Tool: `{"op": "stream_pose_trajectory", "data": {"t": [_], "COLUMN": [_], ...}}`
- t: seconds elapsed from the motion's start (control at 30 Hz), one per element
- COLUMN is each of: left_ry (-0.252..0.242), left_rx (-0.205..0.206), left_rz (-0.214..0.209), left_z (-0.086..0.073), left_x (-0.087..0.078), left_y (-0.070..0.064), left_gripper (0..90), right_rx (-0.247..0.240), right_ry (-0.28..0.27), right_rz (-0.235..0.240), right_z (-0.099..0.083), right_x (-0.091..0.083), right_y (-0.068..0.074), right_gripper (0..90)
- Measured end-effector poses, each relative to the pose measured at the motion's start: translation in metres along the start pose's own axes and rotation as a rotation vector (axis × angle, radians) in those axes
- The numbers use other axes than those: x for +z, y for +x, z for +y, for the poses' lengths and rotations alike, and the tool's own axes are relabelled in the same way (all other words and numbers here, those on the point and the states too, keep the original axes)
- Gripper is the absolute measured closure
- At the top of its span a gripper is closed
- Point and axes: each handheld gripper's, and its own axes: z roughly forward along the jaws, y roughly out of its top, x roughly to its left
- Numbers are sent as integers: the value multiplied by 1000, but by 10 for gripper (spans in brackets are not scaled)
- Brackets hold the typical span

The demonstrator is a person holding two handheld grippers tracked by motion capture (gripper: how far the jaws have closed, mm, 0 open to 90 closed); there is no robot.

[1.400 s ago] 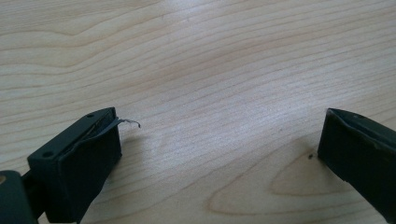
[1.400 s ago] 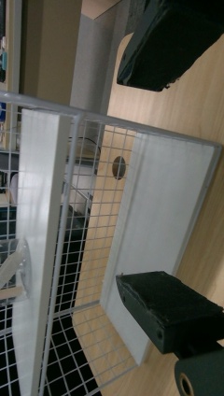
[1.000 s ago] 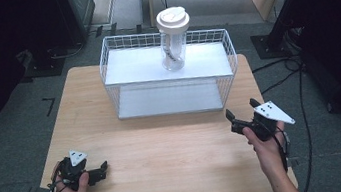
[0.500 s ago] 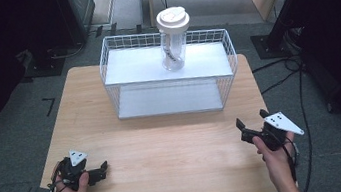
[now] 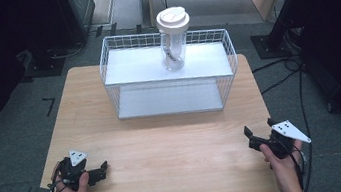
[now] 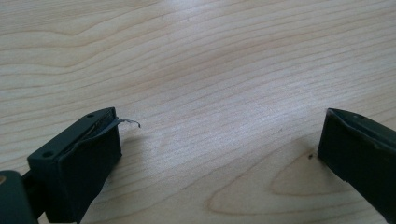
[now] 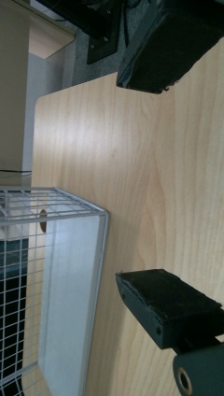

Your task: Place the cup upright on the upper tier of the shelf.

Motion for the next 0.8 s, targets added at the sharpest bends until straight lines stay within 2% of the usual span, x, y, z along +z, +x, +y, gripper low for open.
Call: {"op": "stream_pose_trajectory", "data": {"t": [0.4,0.8], "left_ry": [0,0], "left_rx": [0,0], "left_rz": [0,0], "left_z": [0,0], "left_x": [0,0], "left_y": [0,0], "left_gripper": [0,0], "right_rx": [-9,-42], "right_ry": [55,110], "right_rz": [-35,-55], "right_z": [-23,-39], "right_x": [-9,-13], "right_y": [-15,-19], "right_gripper": [65,65]}}
